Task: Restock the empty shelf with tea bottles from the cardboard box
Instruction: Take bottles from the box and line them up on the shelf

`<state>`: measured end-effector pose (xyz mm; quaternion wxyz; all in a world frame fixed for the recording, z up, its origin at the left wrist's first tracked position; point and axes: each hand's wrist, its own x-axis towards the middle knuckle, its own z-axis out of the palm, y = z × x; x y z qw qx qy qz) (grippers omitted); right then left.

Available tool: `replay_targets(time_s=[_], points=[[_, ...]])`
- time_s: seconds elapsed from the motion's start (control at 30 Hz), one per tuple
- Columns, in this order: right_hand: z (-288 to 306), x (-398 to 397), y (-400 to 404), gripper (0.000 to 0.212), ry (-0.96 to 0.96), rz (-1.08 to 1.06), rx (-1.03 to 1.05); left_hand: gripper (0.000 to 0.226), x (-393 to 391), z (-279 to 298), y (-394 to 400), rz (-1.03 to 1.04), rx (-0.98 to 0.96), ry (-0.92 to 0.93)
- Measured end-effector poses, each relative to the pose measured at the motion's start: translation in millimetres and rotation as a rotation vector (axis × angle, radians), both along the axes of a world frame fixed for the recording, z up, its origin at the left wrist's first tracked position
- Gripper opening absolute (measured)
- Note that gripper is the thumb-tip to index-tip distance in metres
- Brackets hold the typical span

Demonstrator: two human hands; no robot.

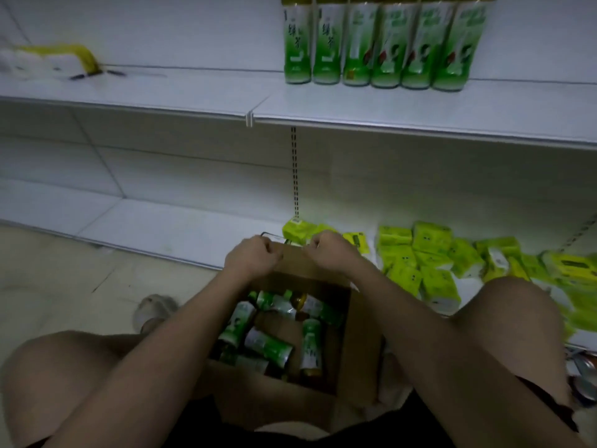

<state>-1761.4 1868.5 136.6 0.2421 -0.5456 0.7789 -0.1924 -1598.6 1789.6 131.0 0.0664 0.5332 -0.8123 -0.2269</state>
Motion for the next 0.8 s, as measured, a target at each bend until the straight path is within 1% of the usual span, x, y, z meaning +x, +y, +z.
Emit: replay_targets(time_s=[0.07,0.1,0.2,0.4,0.5,0.6,0.73,0.8], points=[[-37,5,0,0.037,-0.022,0.044,0.052,0.030,7,-33,1,0.009,0.065,-0.056],[-55,7,1,0.039,-0.070,0.059,0.081,0.029,11,-50,2,0.004,0.105,-0.067],[-104,10,4,0.034,-0.184,0.061,0.228,0.026,21,-98,5,0.041,0.238,-0.090],[-191,5,15,0.033,-0.304,-0.023,0.447,0.026,37,-193,15,0.194,0.370,-0.165],[-227,5,14,0.024,-0.345,-0.091,0.543,0.027,53,-230,22,0.261,0.448,-0.207],[-253,8,10,0.021,-0.413,-0.147,0.589,0.037,60,-254,11,0.310,0.413,-0.269],[-280,12,-7,0.018,-0.484,-0.234,0.605,0.055,54,-272,-22,0.332,0.268,-0.249],[-296,14,-15,0.006,-0.520,-0.291,0.628,0.064,57,-285,-35,0.358,0.277,-0.256]])
